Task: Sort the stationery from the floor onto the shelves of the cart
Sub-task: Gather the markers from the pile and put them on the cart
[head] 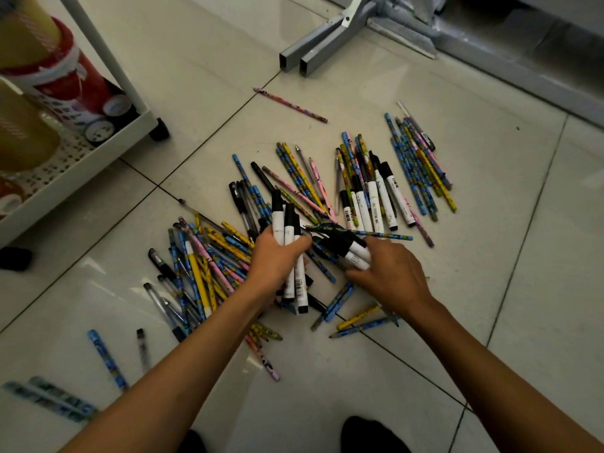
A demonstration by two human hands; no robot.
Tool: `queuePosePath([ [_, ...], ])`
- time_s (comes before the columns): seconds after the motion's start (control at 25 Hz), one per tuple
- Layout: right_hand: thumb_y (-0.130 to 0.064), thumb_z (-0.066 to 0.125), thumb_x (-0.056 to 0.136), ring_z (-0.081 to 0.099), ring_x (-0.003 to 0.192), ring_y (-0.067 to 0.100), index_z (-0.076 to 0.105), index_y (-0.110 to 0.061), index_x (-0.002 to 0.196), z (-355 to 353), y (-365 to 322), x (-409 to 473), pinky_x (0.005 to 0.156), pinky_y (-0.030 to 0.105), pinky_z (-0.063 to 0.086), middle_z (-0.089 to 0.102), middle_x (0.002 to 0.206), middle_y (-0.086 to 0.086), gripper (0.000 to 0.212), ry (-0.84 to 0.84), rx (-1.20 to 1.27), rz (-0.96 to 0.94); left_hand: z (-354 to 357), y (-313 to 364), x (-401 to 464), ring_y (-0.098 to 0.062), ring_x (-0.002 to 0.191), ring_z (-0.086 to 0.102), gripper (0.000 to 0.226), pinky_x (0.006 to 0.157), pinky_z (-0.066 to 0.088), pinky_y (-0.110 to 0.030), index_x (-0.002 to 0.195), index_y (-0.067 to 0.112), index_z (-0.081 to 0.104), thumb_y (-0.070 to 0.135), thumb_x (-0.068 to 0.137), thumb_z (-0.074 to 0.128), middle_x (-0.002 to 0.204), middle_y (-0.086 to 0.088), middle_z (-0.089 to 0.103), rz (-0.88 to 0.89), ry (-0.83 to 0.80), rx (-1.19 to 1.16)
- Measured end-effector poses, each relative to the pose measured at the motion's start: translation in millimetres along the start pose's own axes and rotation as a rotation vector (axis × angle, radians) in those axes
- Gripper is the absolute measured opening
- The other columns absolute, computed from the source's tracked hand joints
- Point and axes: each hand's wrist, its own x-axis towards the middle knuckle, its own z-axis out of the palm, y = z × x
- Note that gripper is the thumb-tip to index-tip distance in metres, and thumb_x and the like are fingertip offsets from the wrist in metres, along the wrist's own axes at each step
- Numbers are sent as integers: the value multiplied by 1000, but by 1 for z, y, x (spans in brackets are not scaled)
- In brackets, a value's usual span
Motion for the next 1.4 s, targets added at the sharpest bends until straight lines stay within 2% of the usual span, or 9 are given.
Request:
queuePosePath([
  [0.16, -39, 68, 81, 58, 87, 23, 63, -17, 102, 3, -6, 3, 64, 27, 34, 49, 89, 0, 31, 7, -58, -41, -2, -1, -2, -13, 68, 57, 19, 58, 47, -24, 102, 13, 55, 13, 87, 67, 75, 1, 57, 40, 14, 1],
  [0.36, -43, 67, 82, 58, 90, 25, 62, -19, 101, 4, -5, 7, 65, 29, 37, 47, 92, -1, 31, -18, -68, -39, -9, -3, -4, -11, 67, 56, 20, 58, 45, -23, 95, 14, 55, 14, 83, 71, 73, 3, 56, 54, 27, -25],
  [0.52, -43, 66, 83, 57, 88, 23, 63, -24, 112, 4, -7, 4, 65, 30, 39, 49, 95, -1, 34, 18, -4, -35, -16, -3, -7, -12, 69, 57, 22, 62, 48, -25, 84, 23, 52, 13, 83, 72, 73, 3, 56, 76, 29, -58],
  [0.64, -36, 69, 80, 55, 68, 16, 61, -30, 81, -1, -14, 2, 54, 28, 37, 53, 75, -5, 10, 79, 279, -16, -23, -2, -8, -11, 70, 59, 20, 62, 48, -24, 90, 20, 54, 12, 83, 72, 75, 3, 58, 102, 43, -78],
  [0.72, -32, 70, 78, 56, 63, 16, 58, -27, 71, -4, -20, 3, 53, 30, 41, 56, 68, -3, 15, 95, 426, 5, -24, -2, -8, -12, 74, 60, 25, 64, 48, -24, 101, 18, 55, 14, 83, 72, 79, 4, 60, 113, 24, -55],
  [0.8, -31, 70, 79, 58, 67, 19, 64, -22, 81, -3, -26, 6, 59, 32, 45, 61, 72, 0, 11, 51, 356, -7, -26, -4, -7, -16, 82, 62, 33, 70, 51, -29, 110, 19, 55, 19, 83, 72, 87, 3, 62, 101, 0, 8],
  [0.92, -32, 69, 81, 61, 81, 20, 64, -21, 103, 1, -34, 3, 63, 29, 42, 65, 88, 0, 25, 2, 126, -62, -30, -9, -5, -21, 90, 63, 37, 81, 53, -37, 115, 20, 53, 23, 83, 72, 95, -1, 63, 82, 25, 43],
  [1.08, -40, 66, 84, 58, 89, 21, 56, -19, 100, 19, -51, -12, 63, 28, 33, 59, 96, 0, 28, -9, -82, -208, -42, -17, -4, -22, 94, 63, 44, 87, 53, -41, 122, 15, 53, 24, 83, 72, 105, -6, 64, 63, 96, 37],
  [1.4, -41, 66, 82, 60, 82, 23, 54, -15, 103, 33, -58, -10, 60, 29, 38, 65, 95, 5, 35, -20, -107, -157, -55, -19, -9, -16, 91, 64, 38, 85, 54, -37, 117, 17, 56, 20, 83, 72, 100, -1, 66, 101, 126, -8],
])
